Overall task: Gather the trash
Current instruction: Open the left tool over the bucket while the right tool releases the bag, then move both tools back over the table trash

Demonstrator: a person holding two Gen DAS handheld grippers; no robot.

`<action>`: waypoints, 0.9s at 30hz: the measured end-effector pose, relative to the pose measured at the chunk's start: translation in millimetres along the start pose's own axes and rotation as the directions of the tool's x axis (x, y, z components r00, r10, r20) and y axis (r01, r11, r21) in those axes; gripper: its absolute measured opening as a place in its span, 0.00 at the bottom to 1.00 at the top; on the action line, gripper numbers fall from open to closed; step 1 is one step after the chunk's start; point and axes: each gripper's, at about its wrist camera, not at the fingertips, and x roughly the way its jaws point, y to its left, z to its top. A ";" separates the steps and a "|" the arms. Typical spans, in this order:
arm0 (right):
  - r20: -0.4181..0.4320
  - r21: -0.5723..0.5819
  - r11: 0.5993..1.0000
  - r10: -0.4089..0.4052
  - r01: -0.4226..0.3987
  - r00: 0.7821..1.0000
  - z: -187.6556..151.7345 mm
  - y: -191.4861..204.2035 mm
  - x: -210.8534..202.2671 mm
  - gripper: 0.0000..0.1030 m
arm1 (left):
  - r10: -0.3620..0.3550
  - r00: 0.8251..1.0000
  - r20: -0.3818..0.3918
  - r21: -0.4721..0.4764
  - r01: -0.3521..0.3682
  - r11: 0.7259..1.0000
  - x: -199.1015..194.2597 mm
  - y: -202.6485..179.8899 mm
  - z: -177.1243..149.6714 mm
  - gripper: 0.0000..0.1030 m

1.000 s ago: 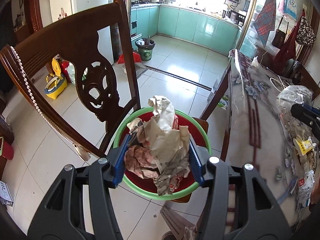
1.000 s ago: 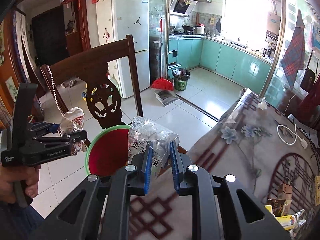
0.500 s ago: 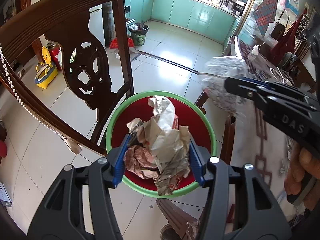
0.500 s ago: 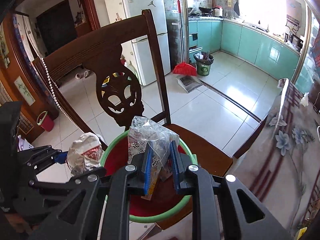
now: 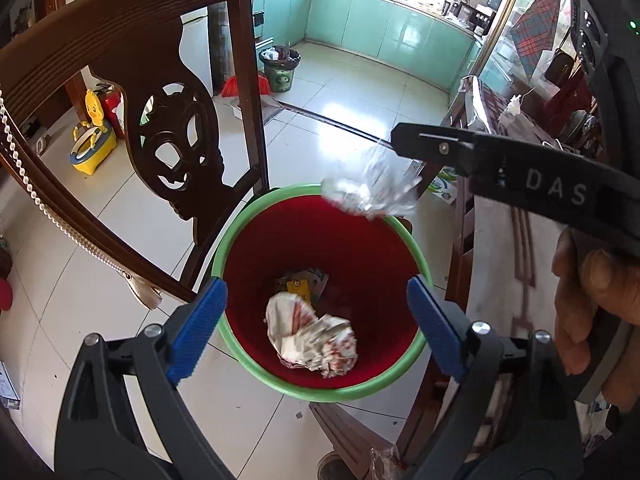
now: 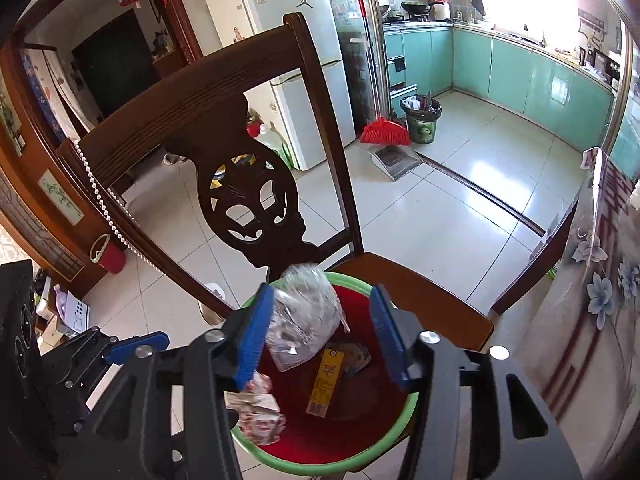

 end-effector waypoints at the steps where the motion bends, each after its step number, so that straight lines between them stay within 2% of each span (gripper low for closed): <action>1: 0.004 0.003 1.000 0.006 -0.006 1.000 1.0 0.0 -2.1 0.58 | -0.001 1.000 0.000 -0.001 0.001 1.000 -0.1 -0.1 0.0 0.89; 4: 0.013 0.005 1.000 0.019 -0.019 1.000 2.6 1.2 -8.8 0.65 | -0.006 1.000 0.004 -0.001 0.006 1.000 -2.1 -0.9 0.9 0.90; 12: 0.081 0.071 0.997 0.006 -0.011 0.997 -5.6 -13.1 -57.2 0.94 | -0.027 0.999 0.047 0.015 0.026 1.000 -19.5 -9.8 0.6 0.95; 20: 0.123 0.135 0.990 -0.056 0.039 0.991 -46.7 -42.6 -138.4 0.94 | -0.058 0.991 0.117 0.043 0.054 0.998 -51.5 -38.8 -10.5 0.95; 23: 0.145 0.136 0.989 -0.085 0.065 0.986 -68.5 -50.6 -176.7 0.94 | -0.065 0.986 0.157 0.060 0.056 0.997 -66.0 -60.0 -17.6 0.95; 27: 0.186 0.159 0.982 -0.133 0.104 0.974 -98.5 -65.9 -229.3 0.94 | -0.094 0.981 0.167 0.100 0.078 0.992 -79.9 -90.7 -28.4 0.95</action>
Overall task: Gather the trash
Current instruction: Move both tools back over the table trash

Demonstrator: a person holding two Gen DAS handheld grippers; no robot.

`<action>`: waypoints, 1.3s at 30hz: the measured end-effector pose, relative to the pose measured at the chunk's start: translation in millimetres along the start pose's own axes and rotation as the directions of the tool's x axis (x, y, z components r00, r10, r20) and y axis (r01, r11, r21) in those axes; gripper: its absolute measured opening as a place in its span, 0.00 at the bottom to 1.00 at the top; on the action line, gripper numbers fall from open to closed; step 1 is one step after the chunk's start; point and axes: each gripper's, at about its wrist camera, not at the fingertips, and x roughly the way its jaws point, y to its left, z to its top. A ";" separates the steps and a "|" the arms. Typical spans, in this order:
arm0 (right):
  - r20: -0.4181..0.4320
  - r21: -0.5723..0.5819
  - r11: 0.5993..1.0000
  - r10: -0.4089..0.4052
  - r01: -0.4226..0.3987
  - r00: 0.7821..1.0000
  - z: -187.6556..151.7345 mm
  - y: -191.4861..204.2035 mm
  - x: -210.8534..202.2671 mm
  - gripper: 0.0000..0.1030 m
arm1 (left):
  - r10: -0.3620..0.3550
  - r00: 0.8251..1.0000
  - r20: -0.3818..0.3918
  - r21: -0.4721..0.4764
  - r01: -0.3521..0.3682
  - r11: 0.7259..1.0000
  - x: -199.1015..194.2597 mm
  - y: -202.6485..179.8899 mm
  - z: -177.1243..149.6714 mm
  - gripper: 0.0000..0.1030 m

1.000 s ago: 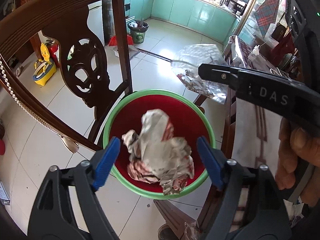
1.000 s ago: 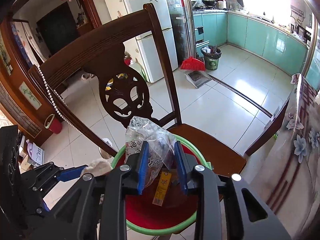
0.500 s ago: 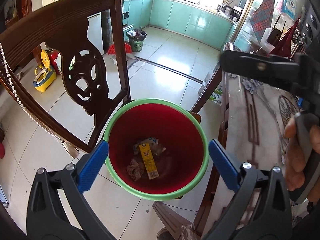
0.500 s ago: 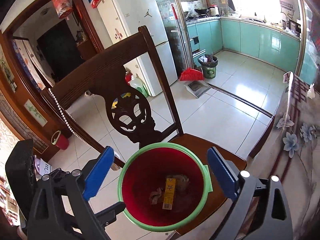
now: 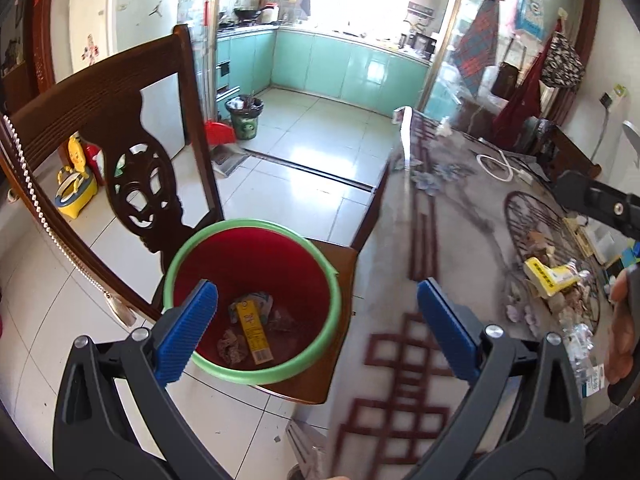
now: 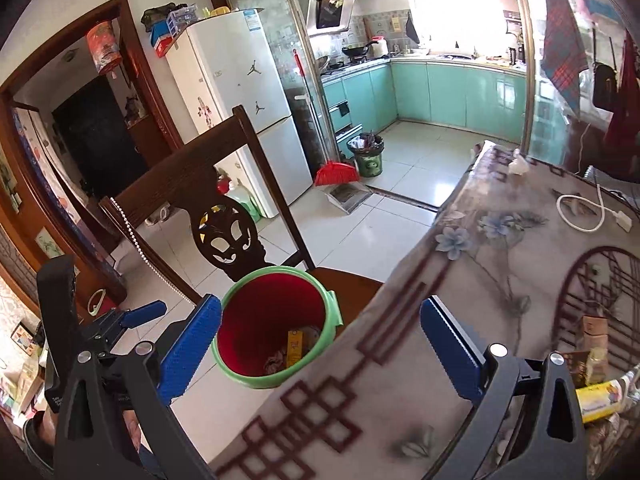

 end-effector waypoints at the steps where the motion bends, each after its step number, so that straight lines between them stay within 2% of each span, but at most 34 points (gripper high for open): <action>1: 0.009 0.004 1.000 -0.010 0.010 1.000 -3.8 -7.1 -12.1 0.94 | -0.011 1.000 0.005 0.017 0.011 1.000 -4.3 -10.8 -1.6 0.95; 5: 0.035 0.023 0.997 -0.074 0.074 0.997 -21.5 -41.9 -59.8 0.94 | -0.060 0.998 0.013 0.077 0.059 0.995 -18.6 -51.6 -9.6 0.95; 10: 0.042 0.066 0.982 -0.177 0.174 0.983 -52.4 -94.9 -112.8 0.94 | -0.140 0.990 -0.016 0.156 0.141 0.978 -25.9 -106.3 -21.8 0.95; 18: 0.022 0.162 0.937 -0.316 0.309 0.948 -111.2 -169.3 -172.3 0.94 | -0.243 0.965 -0.096 0.281 0.261 0.923 -22.9 -193.7 -48.8 0.95; 25: -0.002 0.238 0.892 -0.395 0.384 0.919 -160.8 -218.2 -204.1 0.94 | -0.307 0.930 -0.202 0.343 0.360 0.867 -9.8 -268.4 -80.8 0.95; 28: -0.017 0.281 0.870 -0.418 0.405 0.908 -178.6 -237.6 -210.1 0.94 | -0.317 0.916 -0.246 0.355 0.389 0.850 1.5 -299.8 -93.7 0.95; 30: -0.030 0.305 0.863 -0.414 0.403 0.910 -188.3 -246.9 -212.5 0.94 | -0.314 0.908 -0.277 0.360 0.401 0.842 11.0 -317.7 -100.1 0.95; 34: -0.034 0.319 0.863 -0.403 0.392 0.915 -195.2 -252.3 -217.5 0.94 | -0.266 0.910 -0.319 0.398 0.384 0.833 30.4 -346.8 -113.3 0.95; 39: -0.023 0.317 0.871 -0.388 0.375 0.921 -197.6 -251.2 -223.1 0.94 | -0.200 0.916 -0.348 0.433 0.346 0.832 50.1 -362.2 -123.4 0.95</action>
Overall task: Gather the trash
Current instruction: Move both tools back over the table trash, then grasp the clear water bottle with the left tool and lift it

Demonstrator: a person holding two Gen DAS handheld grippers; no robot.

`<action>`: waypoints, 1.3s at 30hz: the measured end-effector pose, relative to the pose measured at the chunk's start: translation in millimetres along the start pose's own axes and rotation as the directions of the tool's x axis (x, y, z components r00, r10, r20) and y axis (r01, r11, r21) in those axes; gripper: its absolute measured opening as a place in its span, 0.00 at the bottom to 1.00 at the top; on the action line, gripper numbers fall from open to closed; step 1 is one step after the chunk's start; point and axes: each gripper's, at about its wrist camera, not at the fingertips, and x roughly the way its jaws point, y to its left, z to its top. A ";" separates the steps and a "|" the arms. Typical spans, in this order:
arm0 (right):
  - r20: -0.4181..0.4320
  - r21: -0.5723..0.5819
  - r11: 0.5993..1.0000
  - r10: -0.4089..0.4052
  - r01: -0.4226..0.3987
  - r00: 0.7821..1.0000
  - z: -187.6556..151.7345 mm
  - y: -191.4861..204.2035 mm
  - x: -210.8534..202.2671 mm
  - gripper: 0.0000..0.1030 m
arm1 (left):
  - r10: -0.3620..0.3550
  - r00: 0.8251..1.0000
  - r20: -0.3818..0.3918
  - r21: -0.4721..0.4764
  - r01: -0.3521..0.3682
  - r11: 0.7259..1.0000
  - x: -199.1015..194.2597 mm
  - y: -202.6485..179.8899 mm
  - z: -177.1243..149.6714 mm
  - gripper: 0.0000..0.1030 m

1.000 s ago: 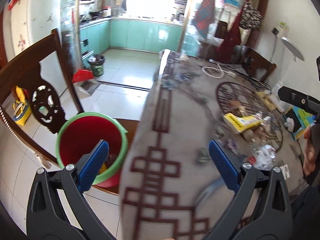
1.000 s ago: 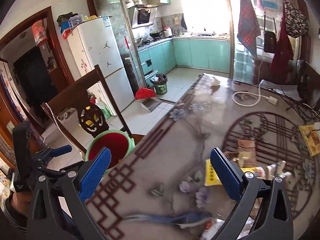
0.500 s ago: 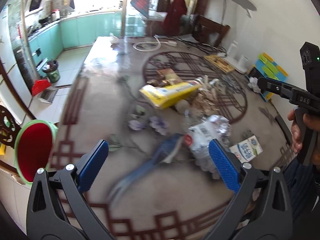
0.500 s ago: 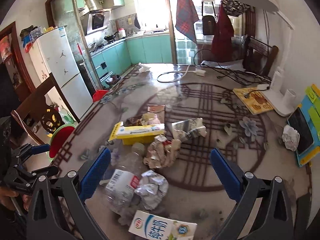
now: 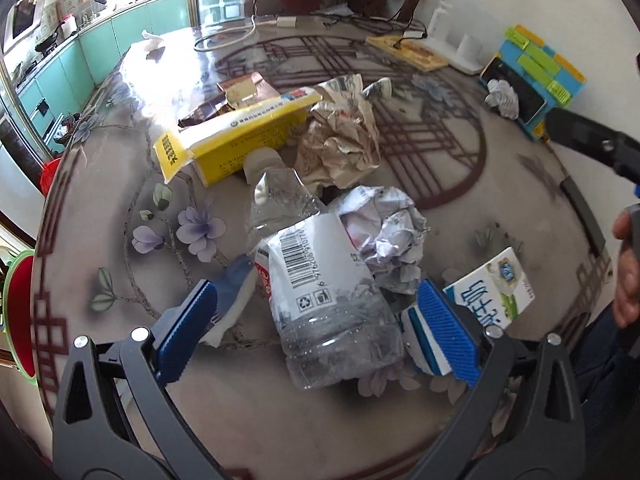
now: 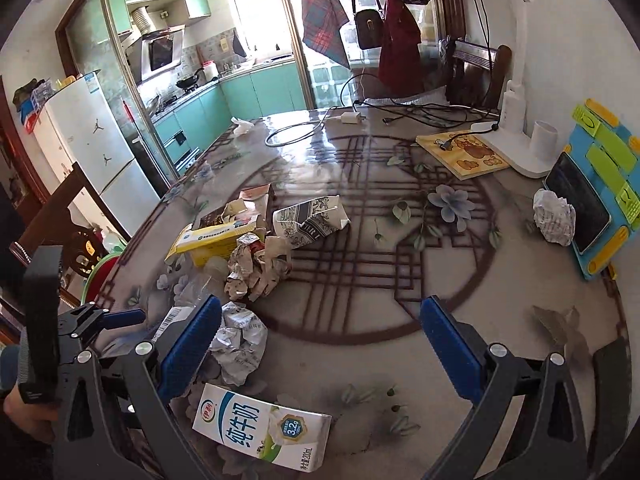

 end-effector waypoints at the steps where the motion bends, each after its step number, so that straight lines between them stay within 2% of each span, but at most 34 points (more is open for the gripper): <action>1: 0.000 0.002 1.000 0.005 -0.005 1.000 -0.7 -0.9 -0.8 0.94 | 0.007 1.000 -0.006 0.000 -0.007 1.000 3.2 -0.4 0.7 0.95; 13: -0.007 0.018 0.999 0.030 -0.030 1.000 -1.5 -6.6 -1.6 0.94 | 0.064 0.995 -0.072 0.006 -0.064 0.998 27.0 4.3 7.5 0.94; 14: -0.008 0.016 0.999 0.033 -0.033 0.999 -2.0 -5.7 -1.0 0.94 | 0.066 0.995 -0.077 0.008 -0.065 0.998 27.8 5.5 6.9 0.91; 20: -0.031 -0.006 0.999 0.037 -0.038 0.999 -5.2 2.8 6.5 0.94 | 0.058 0.992 -0.112 -0.012 -0.060 0.998 35.0 16.0 3.9 0.55; 25: -0.059 -0.042 0.998 0.036 -0.039 0.998 -8.6 15.7 16.0 0.94 | 0.048 0.994 -0.099 -0.015 -0.050 0.999 30.8 23.2 2.7 0.54; 33: -0.106 -0.101 0.993 0.051 -0.062 0.993 -15.5 45.4 37.1 0.94 | 0.083 0.997 -0.010 -0.040 -0.083 0.996 -12.8 47.1 -2.8 0.54; 39: -0.155 -0.162 0.986 0.023 -0.049 0.988 -23.7 71.4 64.8 0.94 | 0.101 0.994 0.048 -0.101 -0.095 0.990 -43.1 75.5 -16.8 0.54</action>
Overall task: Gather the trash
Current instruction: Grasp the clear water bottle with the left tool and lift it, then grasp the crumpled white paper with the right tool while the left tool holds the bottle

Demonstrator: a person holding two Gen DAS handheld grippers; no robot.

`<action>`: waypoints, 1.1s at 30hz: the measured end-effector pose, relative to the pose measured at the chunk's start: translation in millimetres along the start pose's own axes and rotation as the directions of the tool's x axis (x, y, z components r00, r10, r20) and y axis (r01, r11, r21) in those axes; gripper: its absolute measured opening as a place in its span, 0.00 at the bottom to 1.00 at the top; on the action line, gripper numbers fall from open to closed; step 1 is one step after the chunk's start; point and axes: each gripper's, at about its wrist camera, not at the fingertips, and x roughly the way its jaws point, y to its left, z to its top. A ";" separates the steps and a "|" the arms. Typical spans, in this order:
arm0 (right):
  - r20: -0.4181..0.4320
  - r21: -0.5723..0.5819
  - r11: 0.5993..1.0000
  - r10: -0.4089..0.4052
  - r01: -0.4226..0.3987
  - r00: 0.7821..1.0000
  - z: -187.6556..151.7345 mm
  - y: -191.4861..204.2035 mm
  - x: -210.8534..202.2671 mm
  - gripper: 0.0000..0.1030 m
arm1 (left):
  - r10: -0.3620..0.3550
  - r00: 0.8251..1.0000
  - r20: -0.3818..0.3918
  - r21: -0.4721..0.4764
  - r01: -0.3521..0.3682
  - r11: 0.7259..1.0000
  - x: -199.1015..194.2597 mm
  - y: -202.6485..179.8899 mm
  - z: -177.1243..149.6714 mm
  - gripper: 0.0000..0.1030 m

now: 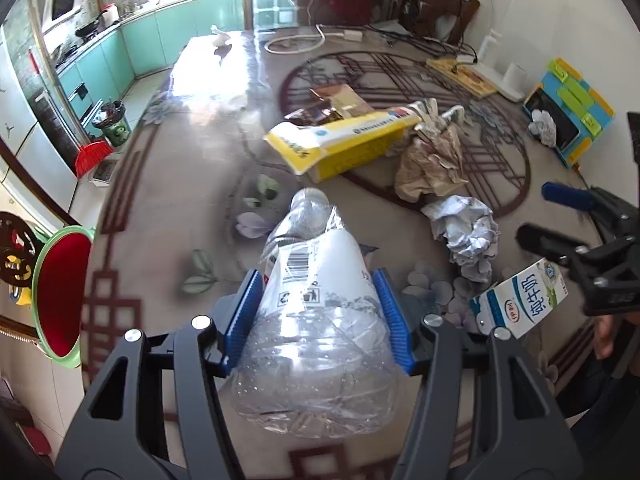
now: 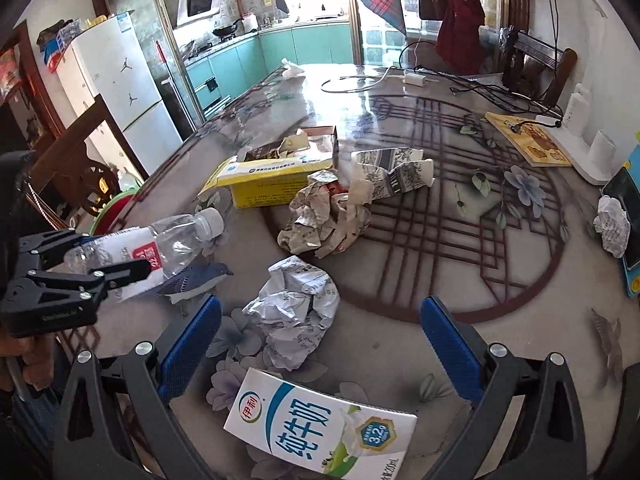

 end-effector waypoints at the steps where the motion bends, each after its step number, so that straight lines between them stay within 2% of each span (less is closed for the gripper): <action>1: -0.008 -0.007 1.000 -0.007 0.007 1.000 0.5 3.8 6.1 0.94 | 0.003 1.000 0.010 -0.008 -0.002 1.000 -4.1 4.9 -2.0 0.54; 9: -0.076 -0.035 0.998 -0.052 0.050 0.996 0.7 17.6 43.7 0.94 | 0.009 0.995 0.095 -0.034 -0.005 0.999 -32.7 28.9 -10.5 0.52; 10: -0.080 -0.034 0.998 -0.055 0.053 0.995 0.5 18.3 45.9 0.94 | 0.008 0.995 0.103 -0.037 -0.004 0.999 -35.8 30.8 -10.7 0.48; 11: -0.084 -0.031 0.998 -0.056 0.054 0.995 0.0 18.1 47.6 0.94 | 0.014 0.994 0.108 -0.038 -0.010 0.999 -37.9 32.0 -10.6 0.37; 12: -0.091 -0.031 0.998 -0.059 0.056 0.994 -0.2 18.3 49.9 0.94 | 0.009 0.993 0.114 -0.041 -0.004 0.999 -40.6 33.9 -10.4 0.25; 13: -0.099 -0.037 0.997 -0.065 0.061 0.993 -0.4 19.1 52.2 0.94 | 0.007 0.993 0.114 -0.042 -0.002 0.999 -42.1 36.0 -10.3 0.06; 14: -0.102 -0.043 0.997 -0.071 0.067 0.992 0.0 20.7 53.6 0.94 | 0.006 0.994 0.107 -0.039 -0.002 0.999 -41.9 36.6 -9.6 0.01; 16: -0.097 -0.039 0.997 -0.071 0.068 0.993 0.0 20.7 54.0 0.94 | -0.016 0.997 0.082 -0.024 0.018 1.000 -38.4 38.0 -10.8 0.01; 17: -0.096 -0.036 0.997 -0.071 0.068 0.993 0.0 20.4 53.7 0.94 | -0.016 0.997 0.080 -0.024 0.018 1.000 -37.6 38.7 -12.8 0.10; 18: -0.095 -0.036 0.997 -0.070 0.067 0.993 0.0 20.2 53.3 0.94 | -0.022 0.997 0.070 -0.021 0.024 0.999 -35.5 38.6 -14.6 0.39; 20: -0.094 -0.034 0.997 -0.070 0.067 0.993 0.0 21.5 51.9 0.94 | -0.034 0.997 0.075 -0.023 0.036 0.999 -35.2 37.8 -19.2 0.79; 24: -0.097 -0.038 0.998 -0.058 0.055 0.994 1.0 23.9 52.3 0.94 | -0.013 0.999 0.052 0.022 0.012 1.000 -34.7 31.1 -25.6 0.83; 28: -0.096 -0.041 0.998 -0.056 0.052 0.994 1.9 24.7 52.3 0.94 | 0.011 0.998 -0.059 0.095 -0.005 0.995 -25.6 28.3 -35.3 0.84; 33: -0.097 -0.036 0.998 -0.053 0.050 0.994 4.3 23.8 52.9 0.94 | 0.039 0.979 -0.202 0.125 -0.014 0.992 0.4 37.4 -48.7 0.85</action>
